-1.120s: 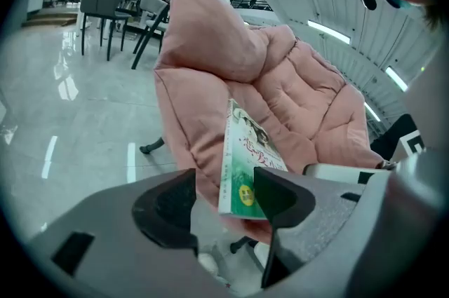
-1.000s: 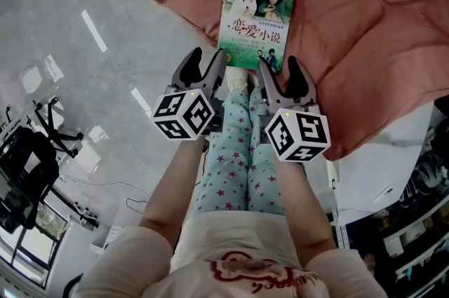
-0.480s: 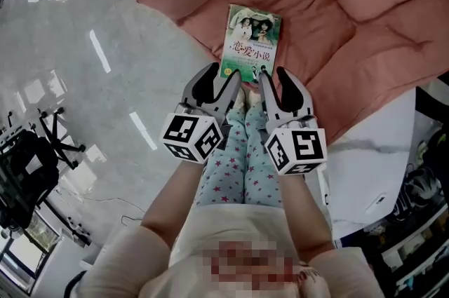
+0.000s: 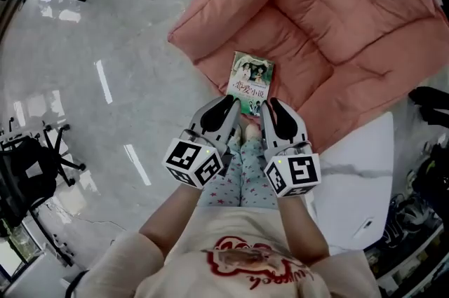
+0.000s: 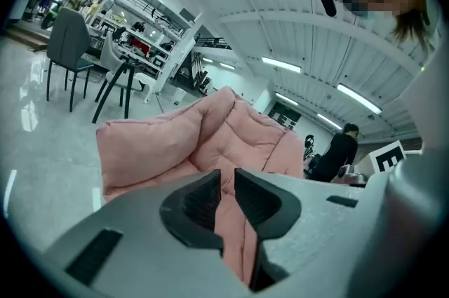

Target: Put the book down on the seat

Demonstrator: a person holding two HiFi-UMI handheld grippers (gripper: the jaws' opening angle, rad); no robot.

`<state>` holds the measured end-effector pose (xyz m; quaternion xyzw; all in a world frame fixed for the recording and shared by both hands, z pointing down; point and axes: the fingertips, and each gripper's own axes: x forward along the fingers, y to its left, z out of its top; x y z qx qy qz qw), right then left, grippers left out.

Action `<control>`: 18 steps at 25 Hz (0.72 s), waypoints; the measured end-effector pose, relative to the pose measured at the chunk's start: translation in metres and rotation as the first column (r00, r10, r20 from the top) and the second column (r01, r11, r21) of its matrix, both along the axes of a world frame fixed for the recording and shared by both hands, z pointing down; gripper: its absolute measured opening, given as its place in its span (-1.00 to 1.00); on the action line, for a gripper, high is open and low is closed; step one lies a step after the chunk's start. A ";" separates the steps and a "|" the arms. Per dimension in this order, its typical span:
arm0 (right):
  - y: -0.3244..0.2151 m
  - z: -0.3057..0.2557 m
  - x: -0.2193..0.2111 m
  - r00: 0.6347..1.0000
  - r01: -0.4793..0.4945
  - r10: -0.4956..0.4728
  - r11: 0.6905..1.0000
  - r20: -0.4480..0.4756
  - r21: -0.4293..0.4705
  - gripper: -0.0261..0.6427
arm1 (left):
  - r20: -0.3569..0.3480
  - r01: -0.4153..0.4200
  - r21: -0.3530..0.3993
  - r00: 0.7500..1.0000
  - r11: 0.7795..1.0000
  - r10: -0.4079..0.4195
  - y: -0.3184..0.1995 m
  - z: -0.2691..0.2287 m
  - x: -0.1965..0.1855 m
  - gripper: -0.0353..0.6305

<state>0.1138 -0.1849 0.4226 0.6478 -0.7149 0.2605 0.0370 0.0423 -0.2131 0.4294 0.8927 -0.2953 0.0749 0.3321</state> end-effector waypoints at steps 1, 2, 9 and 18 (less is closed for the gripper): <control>-0.003 -0.015 0.001 1.000 0.011 -0.010 1.000 -0.003 0.023 -0.74 | -0.015 -0.001 0.014 1.000 1.000 0.002 -0.001 -0.015 0.004 -0.70; -0.005 -0.030 0.002 1.000 0.019 -0.019 0.999 -0.005 0.042 -0.76 | -0.026 -0.006 0.027 1.000 1.000 0.006 -0.001 -0.028 0.007 -0.70; -0.025 -0.124 -0.012 0.996 0.093 -0.091 0.979 -0.020 0.182 -0.89 | -0.108 -0.026 0.099 0.994 0.995 0.036 -0.008 -0.111 0.016 -0.82; -0.037 -0.215 -0.027 0.991 0.133 -0.122 0.942 -0.055 0.307 -0.92 | -0.210 0.011 0.202 0.977 0.979 0.033 -0.025 -0.204 0.018 -0.88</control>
